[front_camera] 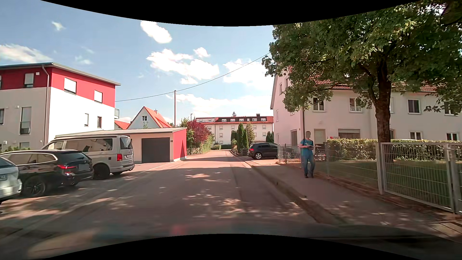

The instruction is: Follow the waypoints while adhering to traffic rules and regulations

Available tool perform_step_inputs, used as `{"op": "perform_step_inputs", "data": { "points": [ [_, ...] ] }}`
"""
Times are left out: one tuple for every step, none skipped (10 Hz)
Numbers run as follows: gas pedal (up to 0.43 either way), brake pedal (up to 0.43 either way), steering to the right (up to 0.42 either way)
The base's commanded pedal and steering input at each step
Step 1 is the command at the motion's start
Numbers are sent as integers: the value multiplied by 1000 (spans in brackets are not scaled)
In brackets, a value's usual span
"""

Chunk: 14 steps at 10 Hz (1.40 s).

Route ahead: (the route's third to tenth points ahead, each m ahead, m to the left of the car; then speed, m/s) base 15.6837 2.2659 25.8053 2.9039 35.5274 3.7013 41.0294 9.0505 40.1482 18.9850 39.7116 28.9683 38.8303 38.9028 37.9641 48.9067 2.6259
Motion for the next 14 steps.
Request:
{"op": "perform_step_inputs", "data": {
  "points": [
    [0, 43, -9],
    [0, 55, -12],
    [0, 73, -18],
    [0, 91, -25],
    [0, 122, -33],
    [0, 128, -35],
    [0, 140, -35],
    [0, 165, -35],
    [0, 183, -34],
    [0, 201, -34],
    [0, 213, -35],
    [0, 213, -35],
    [0, 213, -39],
    [0, 213, -44]
  ]
}}
